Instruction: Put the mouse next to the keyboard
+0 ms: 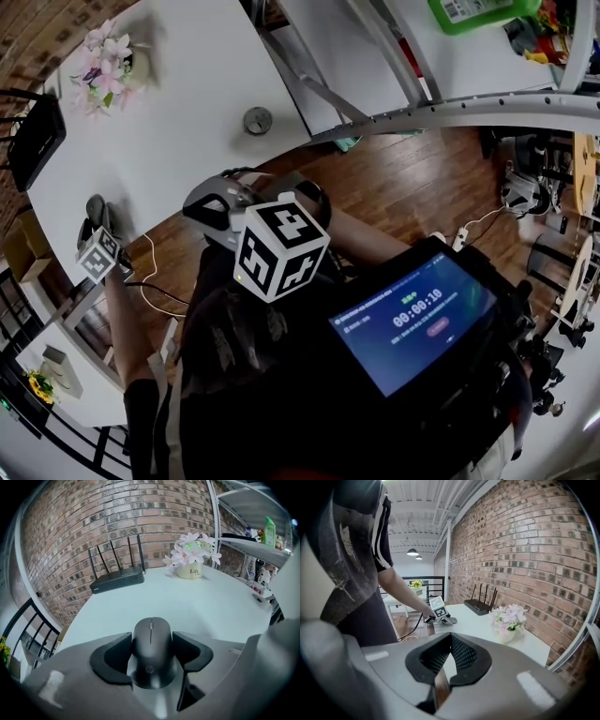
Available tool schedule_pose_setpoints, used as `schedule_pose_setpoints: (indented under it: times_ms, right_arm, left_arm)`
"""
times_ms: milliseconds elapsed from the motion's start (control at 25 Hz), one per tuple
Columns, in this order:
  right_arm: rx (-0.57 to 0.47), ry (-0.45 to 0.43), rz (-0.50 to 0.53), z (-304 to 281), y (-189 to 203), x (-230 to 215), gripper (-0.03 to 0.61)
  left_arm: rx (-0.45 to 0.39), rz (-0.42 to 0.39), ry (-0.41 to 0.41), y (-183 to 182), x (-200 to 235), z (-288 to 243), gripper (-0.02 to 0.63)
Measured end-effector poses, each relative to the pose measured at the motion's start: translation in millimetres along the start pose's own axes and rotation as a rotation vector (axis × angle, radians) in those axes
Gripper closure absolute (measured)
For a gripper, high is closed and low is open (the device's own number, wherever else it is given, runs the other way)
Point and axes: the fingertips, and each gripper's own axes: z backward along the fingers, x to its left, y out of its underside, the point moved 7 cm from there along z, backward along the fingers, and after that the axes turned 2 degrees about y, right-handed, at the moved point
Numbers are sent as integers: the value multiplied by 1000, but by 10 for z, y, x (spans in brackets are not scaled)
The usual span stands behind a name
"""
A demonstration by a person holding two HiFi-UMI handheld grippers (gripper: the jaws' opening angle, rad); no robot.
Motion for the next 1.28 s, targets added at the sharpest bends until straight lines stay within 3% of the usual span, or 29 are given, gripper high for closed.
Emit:
schedule_pose_setpoints:
  times_ms: [520, 720, 920, 1120, 1280]
  right_arm:
    - [9, 14, -83, 420, 482, -133, 572]
    - [38, -13, -81, 329, 566, -210, 572]
    - [73, -15, -103, 233, 569, -165, 572]
    - [116, 5, -88, 92, 424, -41, 572]
    - [156, 18, -93, -9, 299, 115, 572]
  left_arm:
    - [23, -14, 47, -56, -667, -131, 333]
    - [-10, -3, 37, -60, -782, -60, 331]
    - [-10, -105, 85, -114, -1015, -39, 331]
    - [-2, -108, 121, -145, -1010, -23, 330]
    - [-8, -193, 163, -81, -1036, -29, 331]
